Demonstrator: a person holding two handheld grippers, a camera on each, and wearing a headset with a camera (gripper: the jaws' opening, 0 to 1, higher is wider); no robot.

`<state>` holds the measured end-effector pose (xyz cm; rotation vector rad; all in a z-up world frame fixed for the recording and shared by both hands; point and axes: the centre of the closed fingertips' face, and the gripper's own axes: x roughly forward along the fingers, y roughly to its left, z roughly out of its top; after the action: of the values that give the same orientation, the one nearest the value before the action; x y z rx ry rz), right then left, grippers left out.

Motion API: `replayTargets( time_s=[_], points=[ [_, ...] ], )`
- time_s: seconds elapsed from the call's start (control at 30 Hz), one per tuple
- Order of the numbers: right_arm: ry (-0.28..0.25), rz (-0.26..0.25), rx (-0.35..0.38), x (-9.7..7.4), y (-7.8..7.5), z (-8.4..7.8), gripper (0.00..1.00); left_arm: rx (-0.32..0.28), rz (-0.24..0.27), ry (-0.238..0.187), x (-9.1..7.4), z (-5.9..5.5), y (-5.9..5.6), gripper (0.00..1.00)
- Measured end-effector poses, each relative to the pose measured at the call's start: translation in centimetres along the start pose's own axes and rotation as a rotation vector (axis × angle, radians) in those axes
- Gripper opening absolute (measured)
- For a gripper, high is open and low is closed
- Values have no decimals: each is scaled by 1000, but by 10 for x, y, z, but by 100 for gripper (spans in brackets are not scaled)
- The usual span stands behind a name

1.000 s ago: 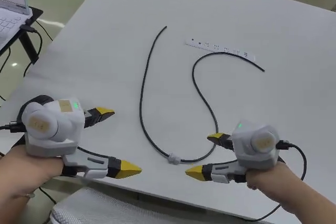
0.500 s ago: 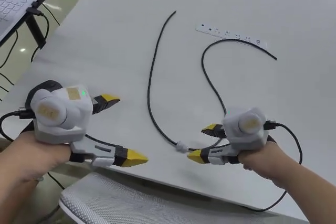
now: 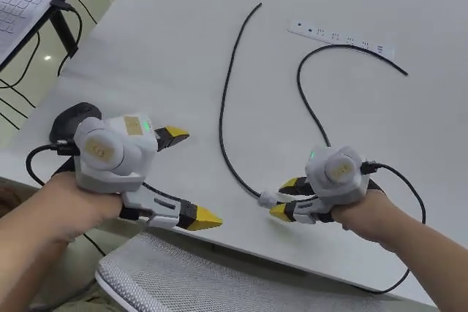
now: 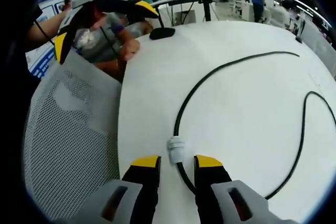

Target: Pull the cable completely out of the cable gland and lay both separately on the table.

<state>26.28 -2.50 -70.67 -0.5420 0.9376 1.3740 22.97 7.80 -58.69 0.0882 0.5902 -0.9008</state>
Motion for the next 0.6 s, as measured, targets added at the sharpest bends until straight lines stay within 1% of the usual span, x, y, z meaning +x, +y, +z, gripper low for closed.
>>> replayTargets(
  time_s=[0.13,0.2,0.23,0.33,0.43,0.6],
  points=[
    [10,10,-8,4,-3,1,18,5,-2,10,0,-2,1,95],
    [26,13,-31,6,-4,-1,18,2,0,13,0,-3,2,96],
    [27,15,-31,7,-4,-1,17,2,-1,14,0,-3,2,95],
    [29,28,-38,8,-3,-1,13,-1,-3,18,0,-5,3,95],
    [24,47,-27,9,0,0,9,-4,-5,19,0,-6,4,94],
    [25,52,-42,10,1,0,8,-10,-13,16,3,-5,4,93]
  ],
)
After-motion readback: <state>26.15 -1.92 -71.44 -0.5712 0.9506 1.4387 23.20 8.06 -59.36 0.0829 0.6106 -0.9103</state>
